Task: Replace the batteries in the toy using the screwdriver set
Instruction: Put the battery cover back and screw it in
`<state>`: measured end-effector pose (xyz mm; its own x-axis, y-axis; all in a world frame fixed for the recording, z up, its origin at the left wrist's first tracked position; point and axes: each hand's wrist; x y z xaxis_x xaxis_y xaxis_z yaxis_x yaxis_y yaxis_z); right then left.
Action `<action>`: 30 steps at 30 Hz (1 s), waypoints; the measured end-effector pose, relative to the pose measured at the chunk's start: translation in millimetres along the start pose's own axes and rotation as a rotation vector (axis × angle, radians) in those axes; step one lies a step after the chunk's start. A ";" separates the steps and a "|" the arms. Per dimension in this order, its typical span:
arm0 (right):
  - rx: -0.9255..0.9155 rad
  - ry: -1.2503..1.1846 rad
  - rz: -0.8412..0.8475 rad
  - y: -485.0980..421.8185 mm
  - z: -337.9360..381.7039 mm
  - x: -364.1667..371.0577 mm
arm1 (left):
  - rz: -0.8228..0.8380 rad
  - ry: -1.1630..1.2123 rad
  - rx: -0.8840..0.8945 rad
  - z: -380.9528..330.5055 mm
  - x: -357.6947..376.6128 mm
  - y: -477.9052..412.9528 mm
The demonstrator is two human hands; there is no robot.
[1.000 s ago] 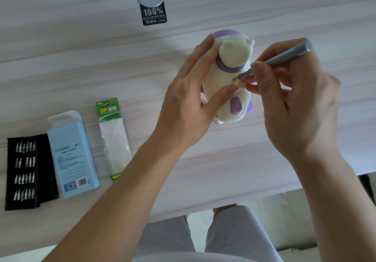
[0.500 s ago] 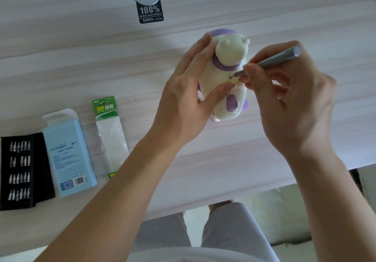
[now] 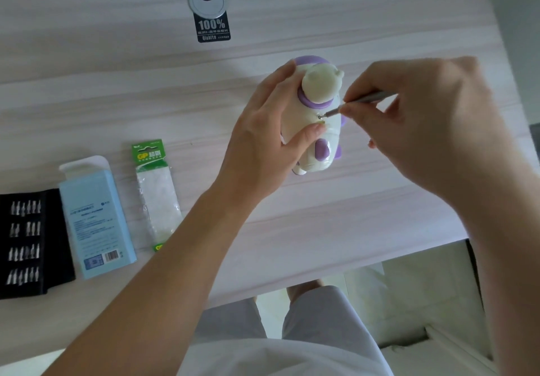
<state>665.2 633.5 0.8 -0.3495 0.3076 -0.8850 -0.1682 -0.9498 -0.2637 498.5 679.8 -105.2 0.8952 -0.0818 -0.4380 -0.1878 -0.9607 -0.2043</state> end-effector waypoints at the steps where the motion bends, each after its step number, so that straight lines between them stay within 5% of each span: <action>1: -0.029 0.033 0.008 -0.2 0.8 1.8 | -0.001 -0.002 -0.002 0.1 0.1 -0.1; 12: -0.095 0.280 0.029 3.3 10.2 6.8 | -0.018 0.022 -0.005 3.7 3.6 2.4; 30: -0.005 0.292 0.054 -2.9 0.0 7.2 | -0.056 -0.048 0.013 -2.2 7.6 8.9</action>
<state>663.2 638.4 -4.8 -0.0779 0.2276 -0.9706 -0.1514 -0.9650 -0.2142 504.5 670.1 -108.4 0.8843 -0.0151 -0.4666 -0.1433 -0.9600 -0.2404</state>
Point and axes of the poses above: each hand's wrist, its own y-axis away from the middle knuckle, its own x-axis out of the palm, z = x × y, and after that the axes turned 14 degrees about -z, right-handed
